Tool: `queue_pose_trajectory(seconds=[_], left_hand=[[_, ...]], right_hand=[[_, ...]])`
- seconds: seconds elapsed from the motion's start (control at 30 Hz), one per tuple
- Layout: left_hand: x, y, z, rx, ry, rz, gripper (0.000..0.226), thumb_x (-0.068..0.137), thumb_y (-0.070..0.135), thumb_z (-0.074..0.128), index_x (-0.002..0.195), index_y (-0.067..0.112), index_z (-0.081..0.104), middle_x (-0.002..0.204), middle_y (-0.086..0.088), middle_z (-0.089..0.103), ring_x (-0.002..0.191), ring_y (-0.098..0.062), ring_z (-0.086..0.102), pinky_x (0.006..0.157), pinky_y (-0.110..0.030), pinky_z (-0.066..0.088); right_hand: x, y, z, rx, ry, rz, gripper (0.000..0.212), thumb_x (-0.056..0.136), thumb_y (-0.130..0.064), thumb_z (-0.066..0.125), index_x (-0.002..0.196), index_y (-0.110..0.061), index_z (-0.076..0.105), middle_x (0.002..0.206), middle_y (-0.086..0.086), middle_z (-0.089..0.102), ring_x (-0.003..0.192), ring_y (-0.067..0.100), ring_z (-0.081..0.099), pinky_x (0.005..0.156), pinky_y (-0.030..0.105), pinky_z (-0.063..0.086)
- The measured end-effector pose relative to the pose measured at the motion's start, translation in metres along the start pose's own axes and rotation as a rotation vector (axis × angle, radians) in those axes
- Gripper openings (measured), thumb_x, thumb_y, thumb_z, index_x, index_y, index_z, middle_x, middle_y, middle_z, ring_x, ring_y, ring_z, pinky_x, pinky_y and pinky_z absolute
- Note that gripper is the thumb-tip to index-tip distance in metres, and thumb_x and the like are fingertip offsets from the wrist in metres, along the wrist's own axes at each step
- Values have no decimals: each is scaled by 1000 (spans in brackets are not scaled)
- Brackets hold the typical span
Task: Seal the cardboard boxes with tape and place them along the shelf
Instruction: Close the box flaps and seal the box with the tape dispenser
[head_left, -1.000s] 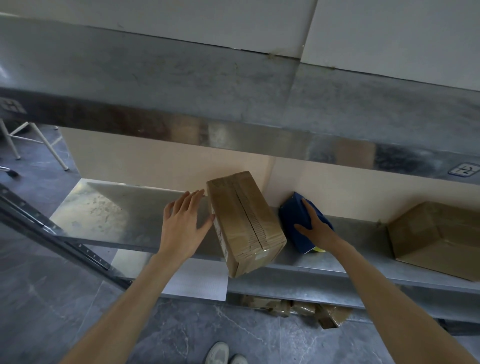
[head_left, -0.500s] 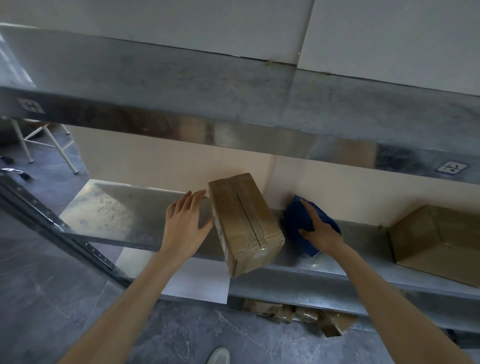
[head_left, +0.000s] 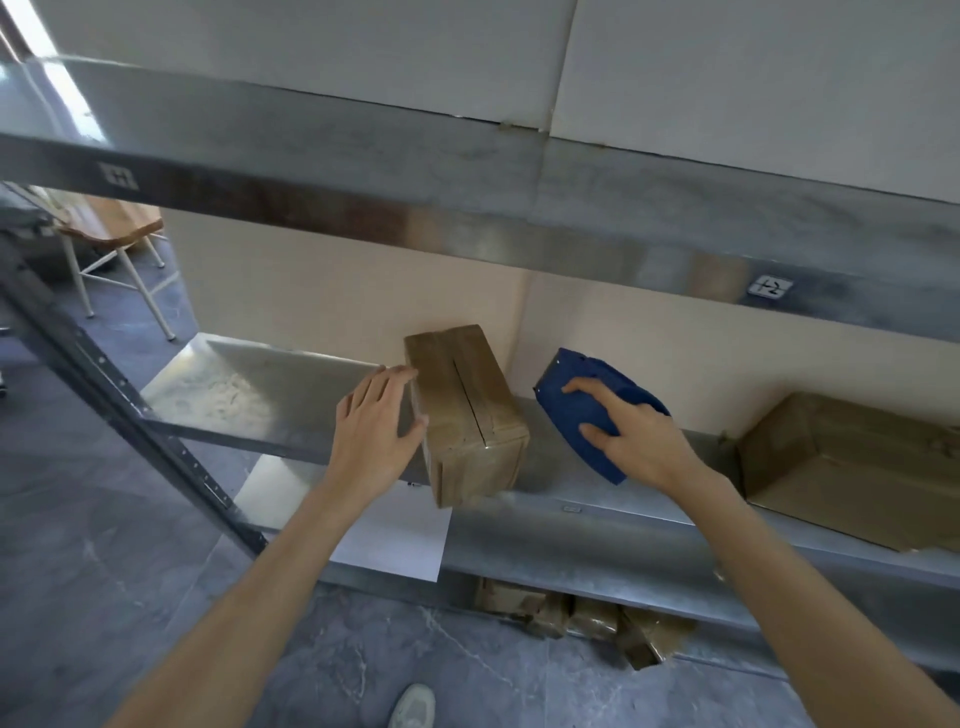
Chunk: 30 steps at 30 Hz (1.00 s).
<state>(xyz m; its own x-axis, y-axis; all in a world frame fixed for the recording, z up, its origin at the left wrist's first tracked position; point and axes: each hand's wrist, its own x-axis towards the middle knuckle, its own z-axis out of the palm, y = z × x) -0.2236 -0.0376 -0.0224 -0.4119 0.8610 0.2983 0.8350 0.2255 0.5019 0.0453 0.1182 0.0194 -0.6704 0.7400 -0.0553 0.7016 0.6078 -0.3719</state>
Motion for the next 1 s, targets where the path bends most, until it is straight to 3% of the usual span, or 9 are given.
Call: queue_pose_trajectory(seconds=[0.17,0.33,0.47,0.63,0.77,0.87,1.0], left_hand=[[0,20,-8,-127,-37,50,43,96,29,61,138,26,50,146,7,48,136,-14,40,111,-35,24],[8,34,-18,-371,-162,68,40,96,27,63,135,31,54,133,13,58,120,-1,52,99,-23,39],[9,37,-27,-539,-356,70,42,97,7,58,133,29,58,125,12,64,110,6,60,91,-11,44],[3,35,-36,-690,-566,75,49,99,-7,46,134,25,58,133,11,61,120,3,57,95,-14,47],[-2,33,-37,-687,-655,110,43,99,-7,47,125,22,65,118,13,70,113,-3,63,92,-16,49],[-3,31,-35,-664,-678,95,39,98,-10,47,120,15,69,109,7,74,103,-6,67,87,-18,50],[-2,28,-33,-651,-692,80,32,97,-8,50,117,9,70,111,-1,73,104,-12,68,91,-26,53]], right_hand=[[-23,-28,-16,-96,117,-133,31,101,-33,45,129,-44,42,71,1,62,52,14,53,54,33,47],[-41,-53,-18,-138,81,-266,37,92,-62,42,127,-52,33,92,-6,64,61,9,58,59,30,55],[-53,-62,-11,-191,13,-378,44,88,-64,50,127,-53,33,98,-6,66,68,10,58,67,32,54],[-66,-69,-5,-225,1,-474,40,90,-62,44,128,-52,38,78,-5,64,57,12,48,64,29,48],[-72,-73,-1,-243,60,-536,36,89,-53,54,124,-47,51,56,-4,53,46,13,39,50,28,43],[-73,-75,2,-264,52,-535,36,90,-53,54,125,-46,52,56,-3,53,46,14,41,50,30,44],[-75,-79,3,-273,8,-499,40,89,-60,39,128,-50,45,68,-3,61,53,16,49,57,32,48]])
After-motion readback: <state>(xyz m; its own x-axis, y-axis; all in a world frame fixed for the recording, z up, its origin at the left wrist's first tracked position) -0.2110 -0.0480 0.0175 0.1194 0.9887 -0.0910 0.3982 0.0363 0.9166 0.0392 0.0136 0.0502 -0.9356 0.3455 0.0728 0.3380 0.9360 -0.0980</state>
